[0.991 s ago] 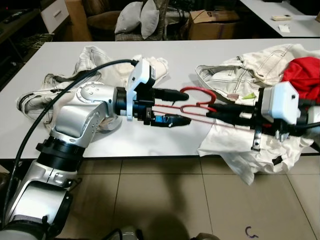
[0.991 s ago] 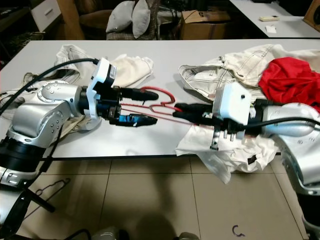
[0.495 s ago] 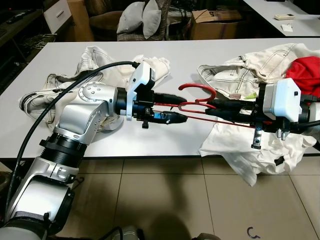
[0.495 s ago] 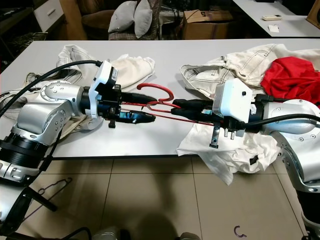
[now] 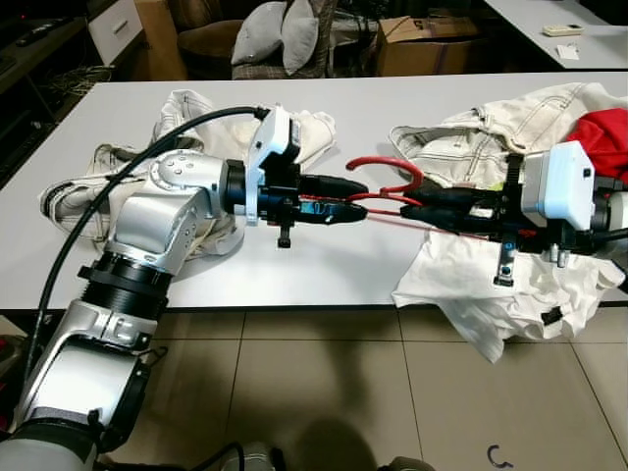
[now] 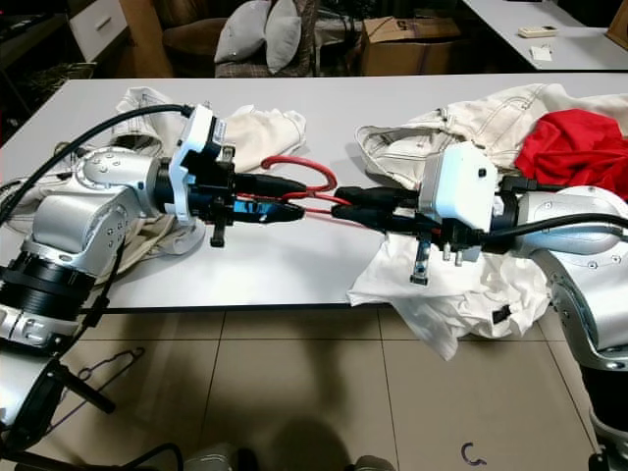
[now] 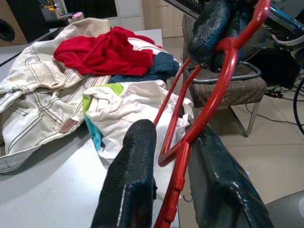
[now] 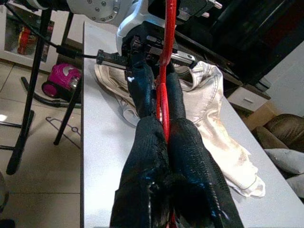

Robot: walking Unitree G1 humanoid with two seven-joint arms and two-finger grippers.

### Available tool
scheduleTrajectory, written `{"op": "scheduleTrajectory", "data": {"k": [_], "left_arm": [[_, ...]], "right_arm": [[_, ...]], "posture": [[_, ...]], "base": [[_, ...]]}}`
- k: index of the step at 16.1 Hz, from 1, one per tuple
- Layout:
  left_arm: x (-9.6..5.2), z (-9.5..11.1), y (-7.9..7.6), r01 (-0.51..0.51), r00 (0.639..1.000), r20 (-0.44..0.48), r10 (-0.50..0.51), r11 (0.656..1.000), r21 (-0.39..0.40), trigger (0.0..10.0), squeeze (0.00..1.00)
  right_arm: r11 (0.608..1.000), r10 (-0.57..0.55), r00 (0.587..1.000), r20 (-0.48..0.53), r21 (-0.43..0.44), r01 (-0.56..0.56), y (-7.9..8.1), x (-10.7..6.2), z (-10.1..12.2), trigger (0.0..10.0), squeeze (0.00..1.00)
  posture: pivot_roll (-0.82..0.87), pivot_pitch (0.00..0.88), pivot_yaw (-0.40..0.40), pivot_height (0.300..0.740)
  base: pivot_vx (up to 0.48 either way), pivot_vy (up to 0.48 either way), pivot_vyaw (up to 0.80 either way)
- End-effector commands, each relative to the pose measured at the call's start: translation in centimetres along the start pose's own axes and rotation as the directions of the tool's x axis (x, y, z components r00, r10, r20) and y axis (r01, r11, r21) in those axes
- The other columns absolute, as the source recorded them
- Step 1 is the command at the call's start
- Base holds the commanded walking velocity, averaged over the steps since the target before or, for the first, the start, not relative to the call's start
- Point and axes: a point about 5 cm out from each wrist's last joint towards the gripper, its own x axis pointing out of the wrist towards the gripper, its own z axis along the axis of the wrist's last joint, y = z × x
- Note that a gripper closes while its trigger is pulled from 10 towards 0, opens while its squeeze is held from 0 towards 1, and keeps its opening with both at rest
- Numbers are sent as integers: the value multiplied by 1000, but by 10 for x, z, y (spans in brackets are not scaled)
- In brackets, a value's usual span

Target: Hang hanger

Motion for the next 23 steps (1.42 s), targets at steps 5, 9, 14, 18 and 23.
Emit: {"op": "scheduleTrajectory", "data": {"k": [5,9,14,18,23], "left_arm": [[-3,6,5,-25,1000,-2,26,998,54,0,0],[-6,19,7,-24,999,-36,30,990,139,0,0],[-6,29,5,8,990,-135,29,965,262,0,0],[-2,33,5,13,987,-158,37,952,305,0,0],[-4,32,8,14,972,-225,74,931,364,0,0]], "right_arm": [[1000,-5,999,45,7,5,-7,-1,9,10000,0],[992,68,996,51,105,-73,-2,-3,7,10000,1000],[985,135,986,-98,119,-123,-2,-14,-2,10000,1000],[997,73,985,-157,49,-66,-7,-4,-5,10000,773],[999,37,983,-177,37,-31,-11,-2,-5,10000,0]], "posture": [[-163,0,73,740],[-163,0,67,740],[-163,0,56,740],[-162,0,52,740],[-160,0,53,740]], "base": [[0,0,0],[0,0,0],[0,0,0],[0,0,0],[0,0,0]]}}
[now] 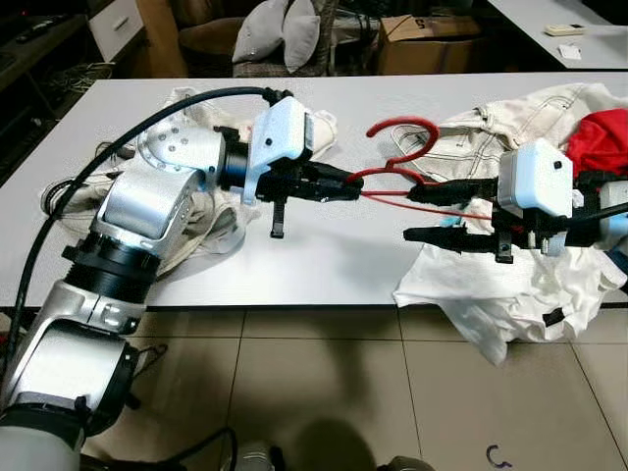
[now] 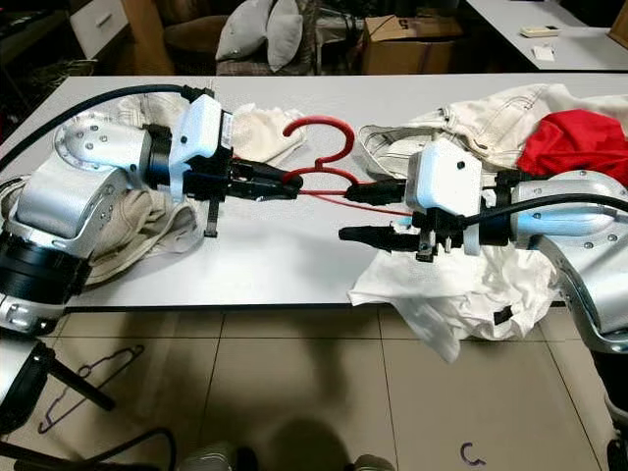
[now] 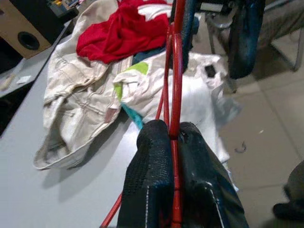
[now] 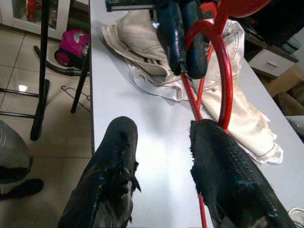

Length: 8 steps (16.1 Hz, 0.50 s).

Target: Hang hanger

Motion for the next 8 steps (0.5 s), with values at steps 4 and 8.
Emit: {"op": "scheduleTrajectory", "data": {"k": [4,8], "left_arm": [[-6,-11,7,-49,991,-121,57,997,67,0,0],[-6,-15,7,-62,990,-122,73,993,98,0,0]], "right_arm": [[1000,16,1000,27,-23,-15,-1,-25,16,10000,0],[999,-22,999,-23,-37,21,-9,-42,18,10000,384]], "posture": [[-159,0,50,740],[-168,0,50,740]], "base": [[0,0,0],[0,0,0]]}}
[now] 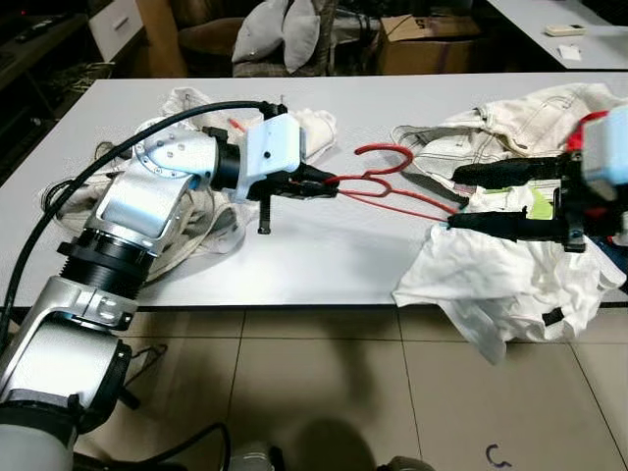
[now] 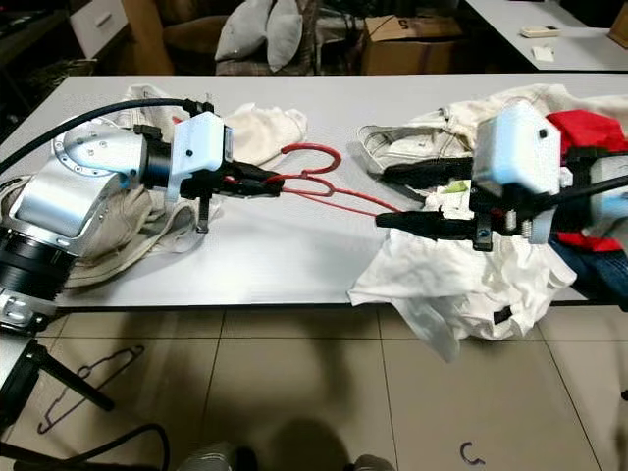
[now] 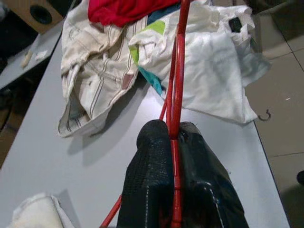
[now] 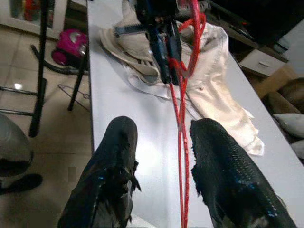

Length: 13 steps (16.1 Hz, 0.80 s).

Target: Hang hanger

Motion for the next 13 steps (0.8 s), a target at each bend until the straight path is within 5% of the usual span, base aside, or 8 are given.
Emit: {"op": "scheduleTrajectory", "data": {"k": [1,2,3,11,12,13], "left_arm": [[0,8,3,-11,1000,30,9,999,42,0,0],[4,14,1,-7,998,65,2,998,69,0,0],[5,16,1,-5,997,75,0,997,79,0,0],[12,27,-4,48,997,49,-59,979,196,0,0],[13,26,-5,47,997,50,-58,979,196,0,0],[13,26,-4,44,997,53,-55,980,195,0,0]], "right_arm": [[999,-26,999,-29,-42,25,-1,7,-3,10000,659],[998,-39,999,-35,-55,37,2,18,-7,10000,212],[998,-40,998,-38,-51,38,2,21,-9,10000,0],[999,-35,999,-27,-41,34,-6,38,-19,10000,0],[999,-15,1000,-21,-41,14,-4,41,-19,5176,0],[999,-5,1000,-19,-43,4,-3,42,-19,4275,0]], "posture": [[-168,0,50,740],[-168,0,50,740],[-171,0,53,740],[-157,0,46,740],[-157,0,46,740],[-158,0,45,740]], "base": [[0,0,0],[0,0,0],[0,0,0],[0,0,0],[0,0,0],[0,0,0]]}}
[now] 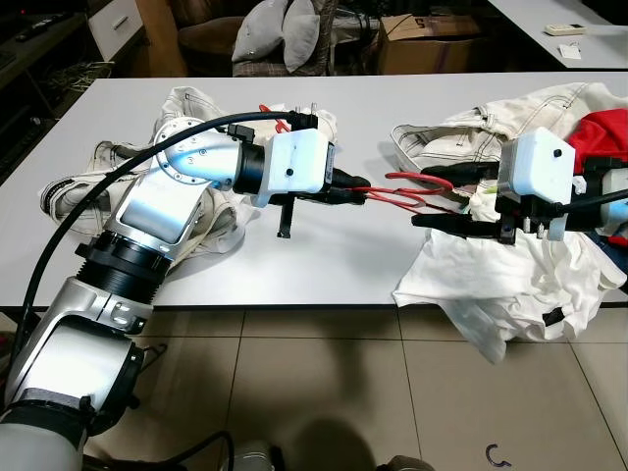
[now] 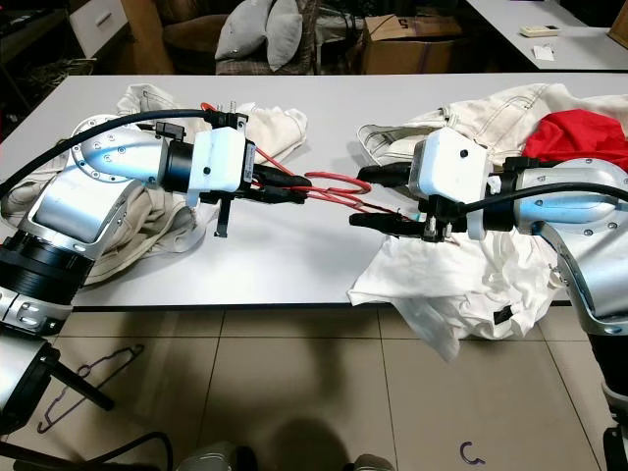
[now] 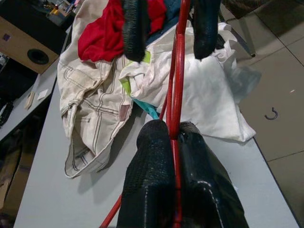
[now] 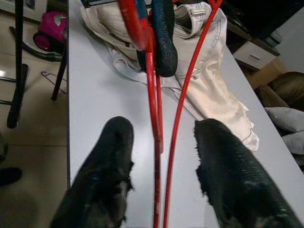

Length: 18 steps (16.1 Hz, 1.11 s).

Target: Hang hanger

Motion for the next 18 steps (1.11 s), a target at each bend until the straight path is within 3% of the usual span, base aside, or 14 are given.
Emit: {"op": "scheduleTrajectory", "data": {"k": [1,2,3,18], "left_arm": [[-1,4,3,-1,1000,-5,2,1000,27,0,0],[-1,4,3,-1,1000,-5,1,1000,29,0,0],[-1,4,4,-1,1000,-5,1,1000,30,0,0],[0,13,6,13,1000,27,-14,1000,24,0,0]], "right_arm": [[999,33,999,18,-12,-33,2,7,2,2863,0],[999,33,999,20,-11,-33,2,8,2,2000,0],[999,38,999,17,-11,-38,1,9,1,0,0],[999,38,998,-49,7,-38,-4,15,-8,0,0]], "posture": [[-159,0,45,740],[-159,0,46,740],[-159,0,46,740],[-161,0,43,740]], "base": [[0,0,0],[0,0,0],[0,0,0],[0,0,0]]}}
